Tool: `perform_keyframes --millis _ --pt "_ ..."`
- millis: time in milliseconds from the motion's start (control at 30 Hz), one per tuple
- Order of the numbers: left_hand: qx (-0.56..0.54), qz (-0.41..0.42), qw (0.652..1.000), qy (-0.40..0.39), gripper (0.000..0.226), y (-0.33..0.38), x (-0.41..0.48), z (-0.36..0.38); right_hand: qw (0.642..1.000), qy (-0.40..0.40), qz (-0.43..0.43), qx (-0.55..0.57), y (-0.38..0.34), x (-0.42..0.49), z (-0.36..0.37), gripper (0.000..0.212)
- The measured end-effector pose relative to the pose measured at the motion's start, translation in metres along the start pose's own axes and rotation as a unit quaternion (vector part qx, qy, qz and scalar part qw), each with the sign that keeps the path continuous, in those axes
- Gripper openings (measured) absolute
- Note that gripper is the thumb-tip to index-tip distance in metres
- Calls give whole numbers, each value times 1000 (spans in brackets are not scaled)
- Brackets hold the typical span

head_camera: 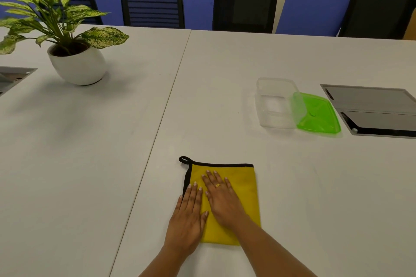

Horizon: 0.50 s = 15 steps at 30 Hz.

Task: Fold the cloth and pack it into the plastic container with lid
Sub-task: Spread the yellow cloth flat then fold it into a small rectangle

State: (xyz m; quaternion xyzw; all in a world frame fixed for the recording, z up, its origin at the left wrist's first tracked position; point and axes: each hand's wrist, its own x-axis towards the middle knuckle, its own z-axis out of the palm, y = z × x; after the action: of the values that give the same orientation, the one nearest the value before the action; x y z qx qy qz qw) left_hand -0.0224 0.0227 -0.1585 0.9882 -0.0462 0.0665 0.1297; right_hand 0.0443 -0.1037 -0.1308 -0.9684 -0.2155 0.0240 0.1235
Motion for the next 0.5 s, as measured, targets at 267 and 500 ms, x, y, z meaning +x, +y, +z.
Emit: perform_keyframes --millis 267,500 --pt "-5 -20 999 -28 61 -3 -1 2 997 -22 69 -7 28 -8 -10 59" --pt "-17 -20 999 -34 61 -3 0 -1 999 36 29 18 85 -33 -12 59"
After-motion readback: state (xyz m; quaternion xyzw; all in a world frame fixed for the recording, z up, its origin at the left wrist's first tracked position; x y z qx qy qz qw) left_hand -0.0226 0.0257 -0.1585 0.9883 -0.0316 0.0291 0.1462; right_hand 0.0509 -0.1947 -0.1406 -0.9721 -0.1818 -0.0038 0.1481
